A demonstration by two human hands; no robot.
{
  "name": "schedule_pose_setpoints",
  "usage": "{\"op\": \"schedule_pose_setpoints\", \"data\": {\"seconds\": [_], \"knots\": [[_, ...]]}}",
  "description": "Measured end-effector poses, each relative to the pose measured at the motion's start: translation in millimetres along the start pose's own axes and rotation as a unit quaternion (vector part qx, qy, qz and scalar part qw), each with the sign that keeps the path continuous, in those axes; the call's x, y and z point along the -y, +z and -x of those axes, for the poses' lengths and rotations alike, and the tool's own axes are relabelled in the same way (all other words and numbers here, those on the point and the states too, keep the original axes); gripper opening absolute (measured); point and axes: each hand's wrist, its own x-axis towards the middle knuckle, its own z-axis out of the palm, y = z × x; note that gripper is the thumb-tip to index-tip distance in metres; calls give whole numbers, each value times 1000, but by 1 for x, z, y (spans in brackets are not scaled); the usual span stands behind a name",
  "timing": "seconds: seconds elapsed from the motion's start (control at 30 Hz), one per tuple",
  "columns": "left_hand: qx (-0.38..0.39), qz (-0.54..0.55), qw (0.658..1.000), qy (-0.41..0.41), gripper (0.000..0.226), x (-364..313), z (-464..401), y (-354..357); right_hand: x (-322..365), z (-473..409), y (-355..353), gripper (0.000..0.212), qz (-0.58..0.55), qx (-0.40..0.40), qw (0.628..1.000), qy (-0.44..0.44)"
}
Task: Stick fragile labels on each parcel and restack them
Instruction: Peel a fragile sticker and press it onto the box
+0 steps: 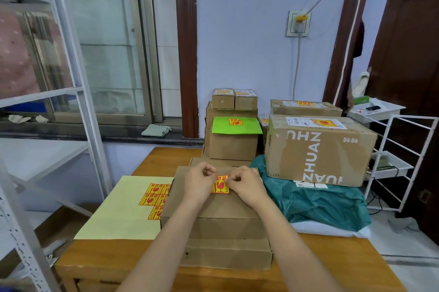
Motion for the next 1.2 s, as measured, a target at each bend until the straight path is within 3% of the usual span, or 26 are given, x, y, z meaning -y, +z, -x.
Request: {"op": "schedule_pose_setpoints", "data": {"seconds": [0.33,0.53,0.87,1.2], "knots": [[16,-34,999,8,20,0,1,1,1,2,0,34,44,-6,999,-11],[21,-41,999,19,16,1,0,2,3,2,0,16,65,-9,998,-16],[36,-93,995,31,17,3,-4,5,7,4,-1,14,115,14,993,-30],[89,-4,996,-9,32,1,-5,-5,6,3,1,30,130,30,991,-26]]}}
